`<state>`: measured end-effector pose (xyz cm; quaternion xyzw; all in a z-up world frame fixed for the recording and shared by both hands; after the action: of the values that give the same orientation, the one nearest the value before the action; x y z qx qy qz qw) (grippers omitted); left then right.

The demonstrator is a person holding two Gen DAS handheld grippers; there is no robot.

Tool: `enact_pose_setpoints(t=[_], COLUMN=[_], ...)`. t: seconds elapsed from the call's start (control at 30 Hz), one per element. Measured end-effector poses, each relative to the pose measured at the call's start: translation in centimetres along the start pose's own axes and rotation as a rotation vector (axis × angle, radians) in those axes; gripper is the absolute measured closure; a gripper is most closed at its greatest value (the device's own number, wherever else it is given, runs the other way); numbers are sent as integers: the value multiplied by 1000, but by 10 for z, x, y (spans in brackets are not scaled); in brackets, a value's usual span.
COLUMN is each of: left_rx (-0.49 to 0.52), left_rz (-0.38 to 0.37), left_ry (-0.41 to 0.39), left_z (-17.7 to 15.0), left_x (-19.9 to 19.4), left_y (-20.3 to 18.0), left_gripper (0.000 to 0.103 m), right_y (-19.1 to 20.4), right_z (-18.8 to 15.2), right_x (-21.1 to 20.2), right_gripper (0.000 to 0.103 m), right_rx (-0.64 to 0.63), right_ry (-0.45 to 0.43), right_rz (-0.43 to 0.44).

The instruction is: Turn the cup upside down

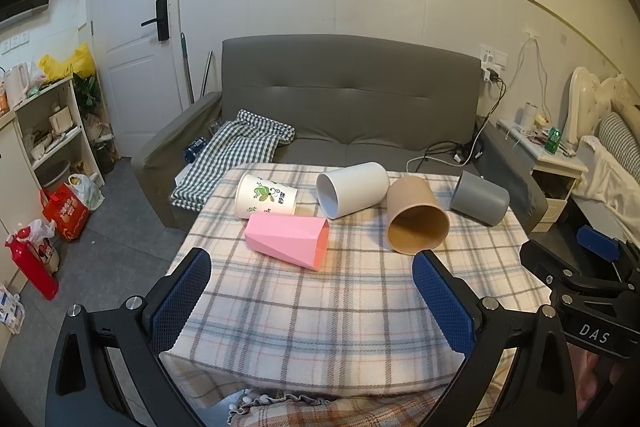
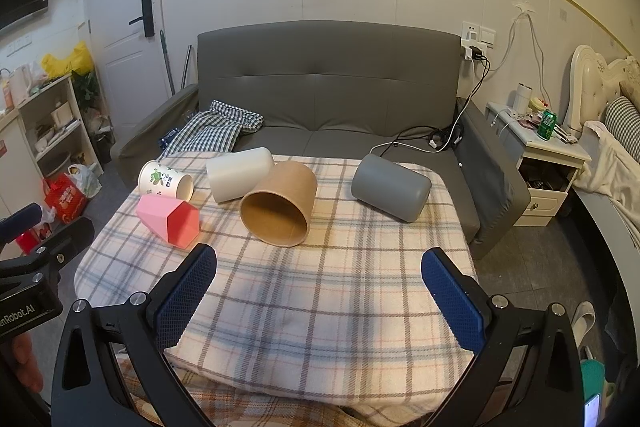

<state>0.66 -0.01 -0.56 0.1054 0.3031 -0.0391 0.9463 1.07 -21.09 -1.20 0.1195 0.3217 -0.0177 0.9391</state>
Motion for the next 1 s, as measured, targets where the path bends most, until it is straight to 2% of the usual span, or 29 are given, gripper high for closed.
enact_pose_setpoints(t=[0.23,0.43,0.57,0.7,0.77,0.8,1.0], left_rx=[-7,-51,-45,-28,-3,8,33], left_rz=[6,-53,-96,-148,-163,-162,-209], left_ry=[5,21,31,49,96,78,145], left_z=[3,16,28,40,42,45,54], left_x=[6,17,32,54,72,79,129], left_y=[-1,-11,-28,-51,-63,-68,-101], left_gripper=[0,0,0,0,0,0,0], right_y=[1,-12,-27,-47,-57,-62,-82], right_z=[-1,8,16,21,22,22,23], right_x=[0,4,10,23,33,38,70], right_gripper=[0,0,0,0,0,0,0], right_rx=[2,23,40,63,78,83,105], right_ry=[10,23,27,41,57,64,117], right_rz=[-3,-21,-51,-83,-97,-103,-132])
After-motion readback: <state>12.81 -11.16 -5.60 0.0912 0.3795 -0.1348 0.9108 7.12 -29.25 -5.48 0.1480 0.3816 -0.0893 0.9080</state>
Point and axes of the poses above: each gripper's, at about its wrist camera, not at the fingertips, and x roughly the way its jaws point, y to its left, z to its top, the point moved 1 cm from there along x, roughly the way its jaws point, and after that the axes turned 13 degrees about x, right-handed, at the moved point
